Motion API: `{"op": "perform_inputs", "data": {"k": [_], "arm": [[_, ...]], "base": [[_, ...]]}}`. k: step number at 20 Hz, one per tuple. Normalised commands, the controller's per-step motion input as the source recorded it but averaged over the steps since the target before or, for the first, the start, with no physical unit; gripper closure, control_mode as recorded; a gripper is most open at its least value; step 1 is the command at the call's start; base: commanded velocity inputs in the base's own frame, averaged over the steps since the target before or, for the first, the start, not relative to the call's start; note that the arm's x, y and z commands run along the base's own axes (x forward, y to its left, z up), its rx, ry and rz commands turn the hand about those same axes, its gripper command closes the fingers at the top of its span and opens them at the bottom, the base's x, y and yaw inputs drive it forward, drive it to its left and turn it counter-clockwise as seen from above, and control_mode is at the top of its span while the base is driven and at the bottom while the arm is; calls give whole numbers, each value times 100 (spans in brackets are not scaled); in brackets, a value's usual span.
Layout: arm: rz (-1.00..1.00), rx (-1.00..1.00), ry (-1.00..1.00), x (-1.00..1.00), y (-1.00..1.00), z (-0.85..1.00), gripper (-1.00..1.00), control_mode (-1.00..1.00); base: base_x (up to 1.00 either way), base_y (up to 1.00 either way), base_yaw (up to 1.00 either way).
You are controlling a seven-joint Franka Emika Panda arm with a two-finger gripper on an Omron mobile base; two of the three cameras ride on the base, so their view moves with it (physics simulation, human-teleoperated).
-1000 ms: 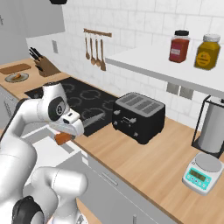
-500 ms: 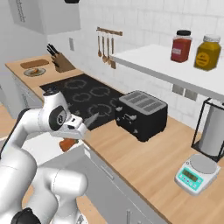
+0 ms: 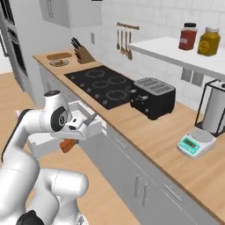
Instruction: Pick up the knife from the drawer and place it on the cutting board. Then place the meat from the plate to the cutting board.
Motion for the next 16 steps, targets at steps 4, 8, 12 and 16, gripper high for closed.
{"op": "perform_inputs", "data": {"k": [4,8,12,16], "arm": [[0,0,0,0,0,0,100,100],[0,0,0,0,0,0,100,100],[0,0,0,0,0,0,100,100],[0,0,0,0,0,0,100,100]], "base": [[-25,100,22],[1,100,18],[44,100,18],[98,100,29]]}}
